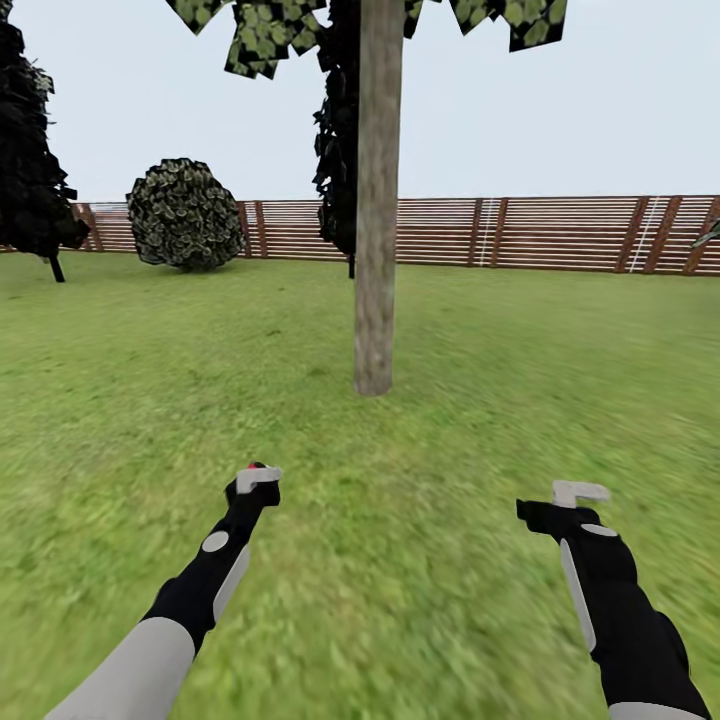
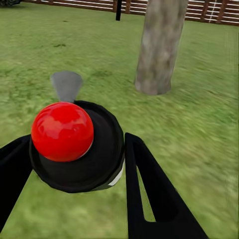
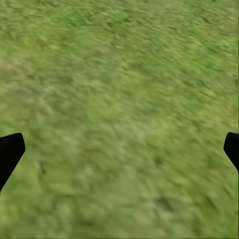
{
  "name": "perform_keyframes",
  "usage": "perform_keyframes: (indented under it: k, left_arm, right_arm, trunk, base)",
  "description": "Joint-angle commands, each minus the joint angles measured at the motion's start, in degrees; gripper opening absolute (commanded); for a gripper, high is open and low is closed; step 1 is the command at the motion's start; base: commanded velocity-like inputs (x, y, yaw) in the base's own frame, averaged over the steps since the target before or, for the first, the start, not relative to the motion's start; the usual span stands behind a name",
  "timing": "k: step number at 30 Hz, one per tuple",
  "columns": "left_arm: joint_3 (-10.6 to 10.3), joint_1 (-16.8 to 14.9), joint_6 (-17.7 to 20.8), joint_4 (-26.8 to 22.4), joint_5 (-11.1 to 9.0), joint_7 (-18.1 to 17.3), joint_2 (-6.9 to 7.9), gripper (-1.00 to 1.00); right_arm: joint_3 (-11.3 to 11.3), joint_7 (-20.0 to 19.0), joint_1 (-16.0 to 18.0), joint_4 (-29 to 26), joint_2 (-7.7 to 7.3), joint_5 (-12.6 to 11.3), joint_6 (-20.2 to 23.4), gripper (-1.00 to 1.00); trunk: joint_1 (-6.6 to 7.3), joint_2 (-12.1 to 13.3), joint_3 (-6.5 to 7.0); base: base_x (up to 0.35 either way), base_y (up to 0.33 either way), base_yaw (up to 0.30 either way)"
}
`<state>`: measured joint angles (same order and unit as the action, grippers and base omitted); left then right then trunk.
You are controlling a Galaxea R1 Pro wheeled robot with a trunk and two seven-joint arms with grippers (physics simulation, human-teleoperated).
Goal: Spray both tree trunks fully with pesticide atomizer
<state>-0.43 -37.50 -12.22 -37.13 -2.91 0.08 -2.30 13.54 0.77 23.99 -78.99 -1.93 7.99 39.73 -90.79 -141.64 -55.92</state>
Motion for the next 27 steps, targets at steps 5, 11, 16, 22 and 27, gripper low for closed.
perform_keyframes:
  k: [5,11,16,22,27]
  left_arm:
    - [0.0,0.0,0.0,0.0,0.0,0.0,0.01,-1.0]
    - [0.0,0.0,0.0,0.0,0.0,0.0,0.0,-1.0]
    - [0.0,0.0,0.0,0.0,0.0,0.0,0.01,-1.0]
    - [0.0,0.0,0.0,0.0,0.0,0.0,-0.01,-1.0]
    - [0.0,0.0,0.0,0.0,0.0,0.0,0.0,-1.0]
  right_arm:
    - [0.0,0.0,0.0,0.0,-0.01,0.0,0.0,1.0]
    - [0.0,0.0,0.0,0.0,0.0,0.0,0.0,1.0]
    - [0.0,0.0,0.0,0.0,-0.01,0.0,0.0,1.0]
    - [0.0,0.0,0.0,0.0,-0.01,0.0,0.0,1.0]
    - [0.0,0.0,0.0,0.0,0.0,0.0,0.0,1.0]
  trunk:
    - [0.0,0.0,0.0]
    - [0.0,0.0,0.0]
    - [0.0,0.0,0.0]
    - [0.0,0.0,0.0]
    - [0.0,0.0,0.0]
  base:
    - [0.324,-0.134,0.0]
    - [0.287,-0.19,0.0]
    - [0.272,-0.207,0.0]
    - [0.27,-0.209,0.0]
    - [0.27,-0.209,0.096]
